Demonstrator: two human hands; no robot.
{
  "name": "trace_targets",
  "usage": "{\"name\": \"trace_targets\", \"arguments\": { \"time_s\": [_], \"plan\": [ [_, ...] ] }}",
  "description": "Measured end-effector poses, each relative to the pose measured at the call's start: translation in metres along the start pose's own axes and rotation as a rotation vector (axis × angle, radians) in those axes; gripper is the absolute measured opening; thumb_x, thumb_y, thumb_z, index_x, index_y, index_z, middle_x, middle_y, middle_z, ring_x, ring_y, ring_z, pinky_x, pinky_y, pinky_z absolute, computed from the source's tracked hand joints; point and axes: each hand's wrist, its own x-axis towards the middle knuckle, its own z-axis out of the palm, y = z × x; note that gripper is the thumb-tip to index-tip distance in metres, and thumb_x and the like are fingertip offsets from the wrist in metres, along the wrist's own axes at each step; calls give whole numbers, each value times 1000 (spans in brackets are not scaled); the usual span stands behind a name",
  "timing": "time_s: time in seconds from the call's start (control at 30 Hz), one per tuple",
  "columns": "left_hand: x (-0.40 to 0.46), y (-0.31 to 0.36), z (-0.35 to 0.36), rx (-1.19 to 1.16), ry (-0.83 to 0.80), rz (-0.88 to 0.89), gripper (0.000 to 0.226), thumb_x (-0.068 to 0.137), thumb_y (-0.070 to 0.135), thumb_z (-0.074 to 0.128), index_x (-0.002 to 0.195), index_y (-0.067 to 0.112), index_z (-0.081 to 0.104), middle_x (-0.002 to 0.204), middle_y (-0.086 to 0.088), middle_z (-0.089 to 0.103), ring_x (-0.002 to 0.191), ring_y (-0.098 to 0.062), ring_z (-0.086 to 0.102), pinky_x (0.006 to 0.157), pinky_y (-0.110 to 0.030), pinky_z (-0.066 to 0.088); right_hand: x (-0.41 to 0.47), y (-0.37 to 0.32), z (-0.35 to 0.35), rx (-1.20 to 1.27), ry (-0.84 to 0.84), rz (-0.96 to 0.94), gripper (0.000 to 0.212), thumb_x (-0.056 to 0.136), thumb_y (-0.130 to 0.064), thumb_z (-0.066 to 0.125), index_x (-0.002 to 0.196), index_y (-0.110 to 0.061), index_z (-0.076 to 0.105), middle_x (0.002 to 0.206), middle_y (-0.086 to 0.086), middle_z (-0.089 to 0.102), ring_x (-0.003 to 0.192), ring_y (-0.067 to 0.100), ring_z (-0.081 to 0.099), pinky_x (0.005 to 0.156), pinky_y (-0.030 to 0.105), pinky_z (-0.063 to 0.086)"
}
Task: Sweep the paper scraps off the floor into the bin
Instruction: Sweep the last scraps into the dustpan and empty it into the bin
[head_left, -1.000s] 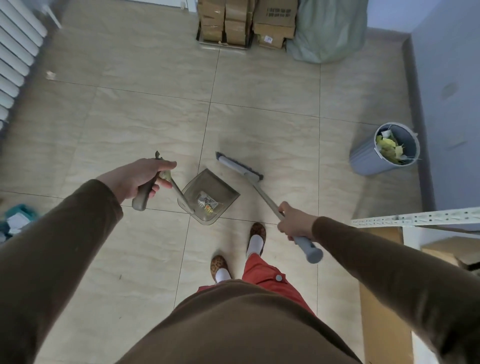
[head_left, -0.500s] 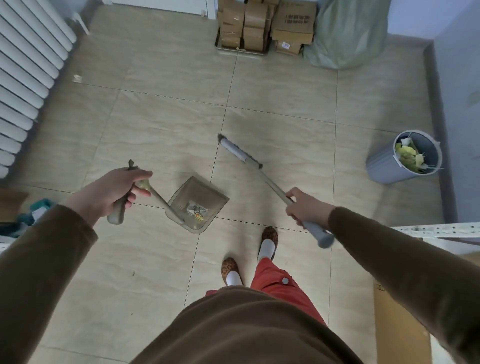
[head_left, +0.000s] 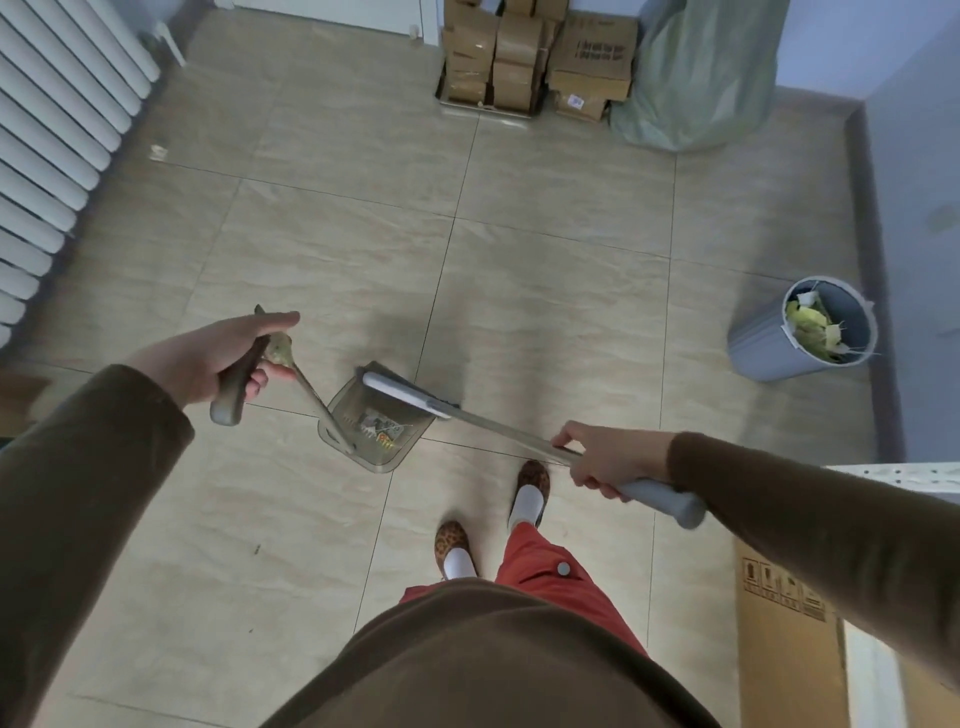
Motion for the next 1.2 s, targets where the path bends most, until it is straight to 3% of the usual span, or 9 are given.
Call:
{"name": "trace_targets", "arguments": {
  "time_s": [0.1,0.27,0.47,0.53,0.63,0.8,0.93,1.1,1.2],
  "plan": [
    [-5,-1,-2,-132,-125,-17,52,85,50,69,112,8,56,103,-30,68,47,-16,40,39,-24,44,-25,23,0,94,47,-3,46,90,-9,52,129,-30,42,69,4,54,41,9,44,40,21,38],
    [-10,10,31,-151,-68,54,39,85,38,65,107,8,52,93,-25,61,42,-13,38,37,-20,40,-28,51,5,340,152,-9,44,92,-11,52,130,-28,42,71,6,55,45,10,47,42,23,39],
    [-23,37,89,-91,-186,171,49,84,61,64,95,15,53,77,-14,58,44,-15,40,39,-22,40,-30,85,9,766,253,27,41,93,-9,53,130,-20,42,71,8,53,43,11,46,40,20,39],
    [-31,55,113,-113,-265,178,36,88,47,66,95,14,53,78,-15,57,47,-17,48,41,-25,48,-33,98,4,897,278,46,33,94,-7,52,124,-19,44,69,7,51,41,10,46,38,19,39],
    [-47,89,155,-171,-378,142,21,87,20,68,98,9,53,92,-23,60,66,-26,69,55,-31,61,-41,119,-10,1116,288,80,13,96,-5,49,91,-16,46,63,5,46,34,7,43,34,15,37],
    [-83,153,242,-92,-392,240,22,72,17,68,86,12,52,80,-18,57,43,-11,40,34,-17,35,-54,169,-32,1467,267,89,15,94,-8,53,81,-11,46,57,2,48,34,7,46,34,16,41],
    [-107,190,311,118,-368,407,23,91,34,65,85,16,52,74,-9,51,42,-10,35,33,-16,30,-65,212,-53,1696,229,61,14,93,-9,54,80,-8,50,58,2,49,35,8,47,34,17,42],
    [-136,218,388,381,-325,613,13,98,22,54,96,9,54,85,-14,51,44,-14,35,37,-19,28,-77,255,-75,1764,199,64,14,95,-11,53,82,-7,50,61,3,49,36,9,46,34,17,44],
    [-146,223,428,513,-336,736,21,99,31,55,93,10,57,81,-10,51,44,-17,33,41,-21,24,-81,274,-83,1758,212,77,13,94,-10,53,82,-5,50,60,4,50,38,9,46,36,18,44]
  ]
}}
